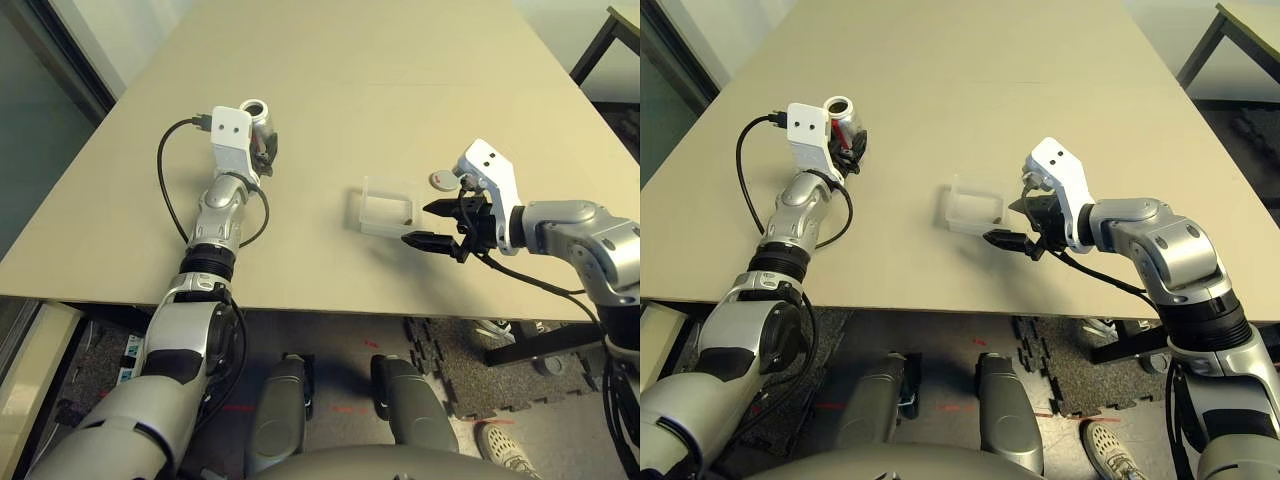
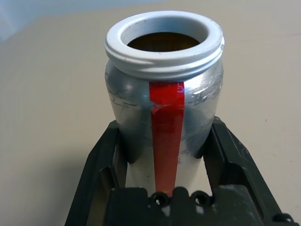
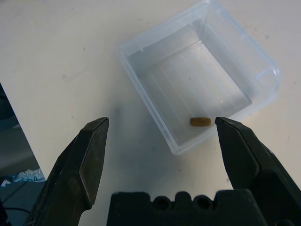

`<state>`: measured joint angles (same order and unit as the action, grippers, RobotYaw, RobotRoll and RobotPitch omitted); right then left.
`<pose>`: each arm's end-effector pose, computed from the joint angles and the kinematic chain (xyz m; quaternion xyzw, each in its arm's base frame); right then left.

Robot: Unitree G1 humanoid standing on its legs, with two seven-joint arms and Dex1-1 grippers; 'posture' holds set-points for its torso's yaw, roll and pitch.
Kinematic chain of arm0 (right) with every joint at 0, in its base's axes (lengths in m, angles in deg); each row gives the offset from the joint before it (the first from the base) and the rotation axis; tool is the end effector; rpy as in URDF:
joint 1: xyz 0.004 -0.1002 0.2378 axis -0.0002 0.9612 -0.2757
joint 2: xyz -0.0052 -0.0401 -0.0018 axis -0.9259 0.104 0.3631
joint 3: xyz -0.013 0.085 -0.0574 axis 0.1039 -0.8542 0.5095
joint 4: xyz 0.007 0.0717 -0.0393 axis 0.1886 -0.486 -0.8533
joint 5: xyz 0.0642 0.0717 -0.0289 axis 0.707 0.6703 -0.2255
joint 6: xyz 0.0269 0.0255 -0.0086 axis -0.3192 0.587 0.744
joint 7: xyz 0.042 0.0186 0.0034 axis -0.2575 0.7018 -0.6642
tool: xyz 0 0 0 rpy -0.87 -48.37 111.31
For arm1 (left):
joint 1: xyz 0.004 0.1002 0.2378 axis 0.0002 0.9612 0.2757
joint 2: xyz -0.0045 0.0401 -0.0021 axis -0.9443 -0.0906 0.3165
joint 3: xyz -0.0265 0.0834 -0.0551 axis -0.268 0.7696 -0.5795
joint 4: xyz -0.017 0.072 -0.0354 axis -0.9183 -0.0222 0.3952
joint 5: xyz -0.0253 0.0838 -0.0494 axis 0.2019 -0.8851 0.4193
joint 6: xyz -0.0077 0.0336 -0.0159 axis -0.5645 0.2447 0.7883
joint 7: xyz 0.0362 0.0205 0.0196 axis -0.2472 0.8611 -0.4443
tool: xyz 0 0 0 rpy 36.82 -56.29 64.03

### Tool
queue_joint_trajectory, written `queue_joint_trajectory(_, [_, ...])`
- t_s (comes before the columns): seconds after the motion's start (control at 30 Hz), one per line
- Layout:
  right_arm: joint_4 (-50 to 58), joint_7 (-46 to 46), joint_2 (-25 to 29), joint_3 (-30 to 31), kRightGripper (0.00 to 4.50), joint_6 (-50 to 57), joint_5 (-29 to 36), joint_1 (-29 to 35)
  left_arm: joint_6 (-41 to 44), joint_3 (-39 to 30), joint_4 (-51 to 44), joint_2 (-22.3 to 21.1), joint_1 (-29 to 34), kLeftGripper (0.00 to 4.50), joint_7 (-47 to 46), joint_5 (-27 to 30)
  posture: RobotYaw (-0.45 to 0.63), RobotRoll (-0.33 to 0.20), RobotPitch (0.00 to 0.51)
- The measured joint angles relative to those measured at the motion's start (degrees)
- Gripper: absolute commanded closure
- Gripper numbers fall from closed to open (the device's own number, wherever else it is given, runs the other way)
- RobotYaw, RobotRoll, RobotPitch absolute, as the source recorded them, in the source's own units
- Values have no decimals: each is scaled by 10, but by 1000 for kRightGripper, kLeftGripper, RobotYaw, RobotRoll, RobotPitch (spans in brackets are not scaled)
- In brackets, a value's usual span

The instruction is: Pour the medicine from the bottle into the box.

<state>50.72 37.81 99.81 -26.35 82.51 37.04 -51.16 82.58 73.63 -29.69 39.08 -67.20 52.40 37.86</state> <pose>0.2595 -0.2158 0.1828 -0.1124 0.2341 0.4337 0.8628 0.3445 0.1836 0.1252 0.0276 -0.0334 -0.0740 0.9963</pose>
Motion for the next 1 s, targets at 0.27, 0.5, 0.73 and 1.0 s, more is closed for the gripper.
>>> queue_joint_trajectory(0.27, [0, 3, -2, 0, 0, 0, 0, 0, 14, 0, 38, 5, 0, 2091, 2, 10, -77, 0, 156])
queue_joint_trajectory(0.5, [1, 6, -2, 0, 0, 0, 0, 3, 13, 1, 44, 2, -1, 2091, 9, 11, -80, 0, 156])
queue_joint_trajectory(0.73, [3, 10, -2, -1, 0, 1, 1, 3, 12, 5, 45, -1, -2, 1340, 15, 10, -79, 0, 152])
queue_joint_trajectory(1.0, [3, 11, -2, -1, 0, 0, 1, 3, 5, 14, 53, -1, -2, 25, 17, 8, -79, 0, 151])
